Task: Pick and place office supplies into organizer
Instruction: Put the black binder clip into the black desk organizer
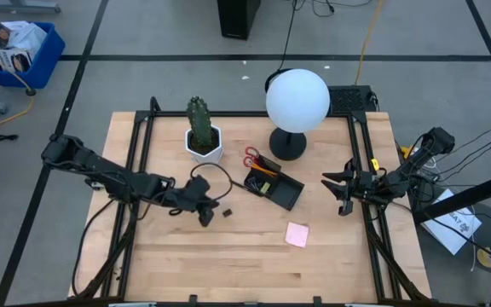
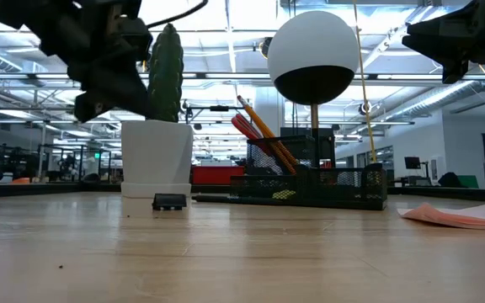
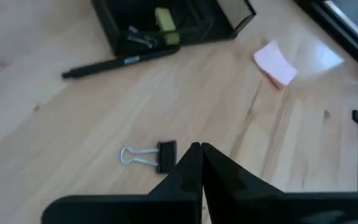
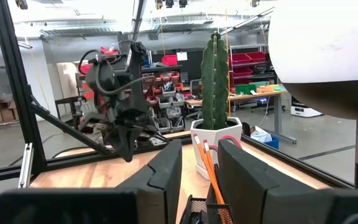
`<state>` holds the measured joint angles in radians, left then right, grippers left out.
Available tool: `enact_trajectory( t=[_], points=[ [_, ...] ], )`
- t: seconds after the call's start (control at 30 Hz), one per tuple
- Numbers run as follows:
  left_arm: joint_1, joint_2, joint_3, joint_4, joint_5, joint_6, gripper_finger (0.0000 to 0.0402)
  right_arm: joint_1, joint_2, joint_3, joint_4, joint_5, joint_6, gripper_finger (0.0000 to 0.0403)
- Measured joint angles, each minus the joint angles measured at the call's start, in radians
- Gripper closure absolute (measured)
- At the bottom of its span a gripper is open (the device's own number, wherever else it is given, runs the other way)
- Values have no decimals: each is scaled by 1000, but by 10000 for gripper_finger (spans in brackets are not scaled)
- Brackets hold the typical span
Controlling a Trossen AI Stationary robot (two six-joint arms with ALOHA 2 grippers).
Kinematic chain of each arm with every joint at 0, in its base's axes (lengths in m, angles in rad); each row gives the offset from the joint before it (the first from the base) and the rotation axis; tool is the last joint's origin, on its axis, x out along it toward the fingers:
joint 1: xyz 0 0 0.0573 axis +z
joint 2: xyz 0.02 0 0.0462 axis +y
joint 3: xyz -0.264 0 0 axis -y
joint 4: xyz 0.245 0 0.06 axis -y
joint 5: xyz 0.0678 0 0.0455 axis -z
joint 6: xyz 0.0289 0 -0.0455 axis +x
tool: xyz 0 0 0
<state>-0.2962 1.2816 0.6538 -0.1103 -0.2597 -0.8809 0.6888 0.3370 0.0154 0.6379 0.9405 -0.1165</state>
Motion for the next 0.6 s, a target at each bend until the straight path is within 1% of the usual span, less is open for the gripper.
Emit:
enact_trajectory(
  t=[0.17,0.27,0.37,0.5,0.53,0.6],
  points=[
    [-8,13,3,17,17,39,367,0,0,0,0,0,0,303],
    [-16,46,3,36,26,70,334,0,0,0,1,0,0,303],
    [-16,84,15,97,93,68,288,0,0,0,0,0,0,303],
    [-17,146,66,63,137,66,237,0,0,0,0,0,0,303],
    [-17,159,88,54,148,74,228,0,0,0,0,0,0,303],
    [-17,187,142,-17,157,77,216,0,0,0,-1,0,0,303]
  ],
)
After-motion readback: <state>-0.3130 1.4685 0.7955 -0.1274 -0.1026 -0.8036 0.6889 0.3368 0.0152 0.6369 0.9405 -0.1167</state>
